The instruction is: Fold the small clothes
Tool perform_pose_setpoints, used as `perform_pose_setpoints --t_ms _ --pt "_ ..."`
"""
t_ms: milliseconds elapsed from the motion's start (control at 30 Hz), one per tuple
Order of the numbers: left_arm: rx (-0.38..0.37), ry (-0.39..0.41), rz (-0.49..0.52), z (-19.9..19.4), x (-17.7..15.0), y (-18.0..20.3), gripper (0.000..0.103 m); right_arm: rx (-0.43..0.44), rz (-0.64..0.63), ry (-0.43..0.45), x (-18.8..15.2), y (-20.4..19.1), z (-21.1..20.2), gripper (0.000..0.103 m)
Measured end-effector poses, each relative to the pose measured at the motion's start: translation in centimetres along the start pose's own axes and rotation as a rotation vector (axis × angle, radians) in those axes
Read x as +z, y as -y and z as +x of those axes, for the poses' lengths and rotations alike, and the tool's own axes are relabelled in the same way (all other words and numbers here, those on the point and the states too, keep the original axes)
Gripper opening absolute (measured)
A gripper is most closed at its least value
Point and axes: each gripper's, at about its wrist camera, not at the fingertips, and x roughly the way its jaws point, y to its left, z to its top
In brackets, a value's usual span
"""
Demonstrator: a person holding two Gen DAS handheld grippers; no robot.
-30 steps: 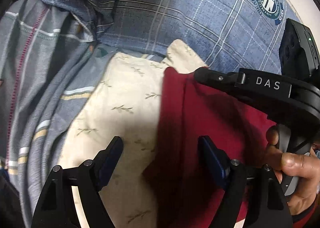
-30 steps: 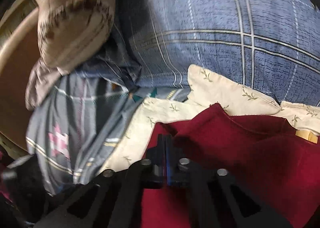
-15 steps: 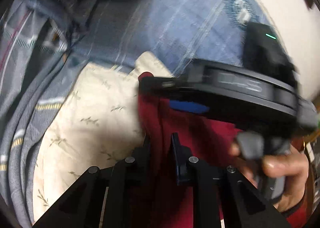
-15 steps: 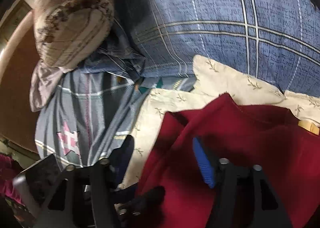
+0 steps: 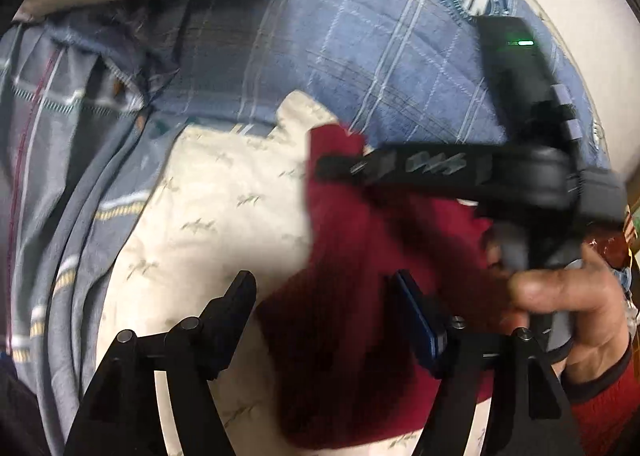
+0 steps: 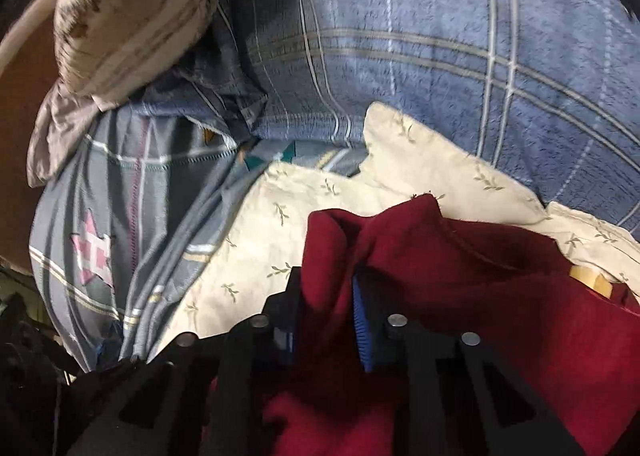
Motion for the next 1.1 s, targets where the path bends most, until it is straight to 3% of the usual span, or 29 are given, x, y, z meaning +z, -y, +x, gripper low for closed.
perform_pose_setpoints --t_ms 167,300,467,533,600,700,800,900,967,1100 --pt "-0.010 -0.011 -0.017 0.9 0.2 0.2 0.068 0.033 0.030 0.036 -0.1 0.6 -1.7 0.018" --pt "-0.023 -0.011 0.021 1.7 -0.1 1.4 0.040 0.045 0.049 0.030 -0.2 1.2 -1.8 0.018" --pt "-0.042 0.012 0.047 0.8 -0.2 1.9 0.032 0.008 0.012 -0.013 0.2 0.4 -0.6 0.021" --pt "-0.038 0.009 0.044 0.9 -0.3 1.8 0.032 -0.005 -0.004 -0.060 0.5 -0.1 0.4 0.026" --pt "-0.036 0.004 0.034 0.9 -0.2 1.6 0.032 -0.018 -0.010 -0.102 0.8 -0.3 1.6 0.044" --pt "-0.011 -0.012 0.019 1.1 -0.1 1.2 0.035 -0.064 -0.060 -0.133 0.6 -1.0 3.1 0.048" --pt "0.013 -0.024 0.001 1.2 -0.2 1.1 0.045 -0.086 -0.087 -0.094 -0.2 -1.1 3.2 0.041" --pt "0.026 -0.030 -0.022 1.5 -0.1 0.9 0.059 -0.038 -0.039 -0.048 -0.5 -0.5 2.0 0.025" --pt "0.053 -0.023 -0.027 1.6 -0.1 0.9 0.065 0.001 0.001 -0.007 -0.3 0.1 0.6 0.021" --pt "0.075 -0.012 -0.011 1.5 -0.1 1.3 0.067 0.058 0.054 0.040 -0.2 1.0 -1.6 0.018"
